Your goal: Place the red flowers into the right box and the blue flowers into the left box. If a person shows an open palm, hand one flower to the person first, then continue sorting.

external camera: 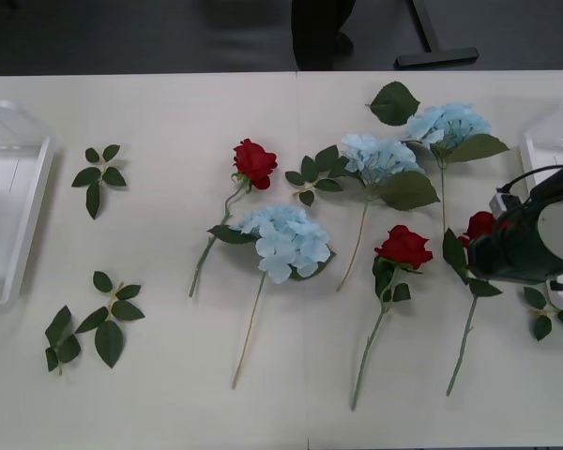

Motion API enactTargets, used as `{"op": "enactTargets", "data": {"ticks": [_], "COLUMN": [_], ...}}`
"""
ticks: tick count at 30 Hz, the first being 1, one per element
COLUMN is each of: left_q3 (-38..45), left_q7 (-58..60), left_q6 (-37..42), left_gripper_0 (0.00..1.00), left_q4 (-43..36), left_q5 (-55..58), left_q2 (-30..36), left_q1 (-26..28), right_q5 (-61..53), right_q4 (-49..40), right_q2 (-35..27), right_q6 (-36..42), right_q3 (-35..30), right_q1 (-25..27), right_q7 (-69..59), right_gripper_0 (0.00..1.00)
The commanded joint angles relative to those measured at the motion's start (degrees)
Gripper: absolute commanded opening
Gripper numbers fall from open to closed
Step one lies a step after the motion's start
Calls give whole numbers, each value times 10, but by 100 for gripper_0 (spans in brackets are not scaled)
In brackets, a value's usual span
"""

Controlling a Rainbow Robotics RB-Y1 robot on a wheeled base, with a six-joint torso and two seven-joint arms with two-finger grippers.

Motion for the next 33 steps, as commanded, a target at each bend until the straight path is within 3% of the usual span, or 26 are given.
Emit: {"op": "enactTargets", "data": {"ticks": [1,4,9,10,13,17,20,24,33], "left_q3": [-39,-53,-58,-58,-58,-58,-57,-57,-58], "left_q7": [18,17,15,14,18,20,19,19,12], "left_q6": [-32,-36,-40,-40,-40,-40,-40,-40,-39], "left_gripper_0": [0,1,36,47,58,74,82,100,100], "left_q4": [35,58,68,68,68,68,68,68,62], "left_q5": [-31,-41,-48,-58,-70,-70,-62,-61,-60], "left_q2": [14,10,3,-3,-9,-9,-10,-10,-10], "left_q1": [-43,-55,-56,-56,-56,-56,-56,-56,-56], "right_q5": [26,71,154,202,225,252,268,261,274], "right_q4": [-7,12,93,145,257,414,479,524,567], "right_q2": [-21,-36,-52,-52,-53,-52,-50,-39,21], "right_q6": [61,99,114,114,102,49,-9,-83,-145], "right_q3": [-46,-50,-47,-36,-32,-16,25,73,67], "right_q1": [-70,-111,-181,-221,-289,-378,-404,-402,-396], "right_q7": [35,78,201,272,368,467,482,449,344], "right_gripper_0": [0,0,0,0,0,0,0,0,0]}}
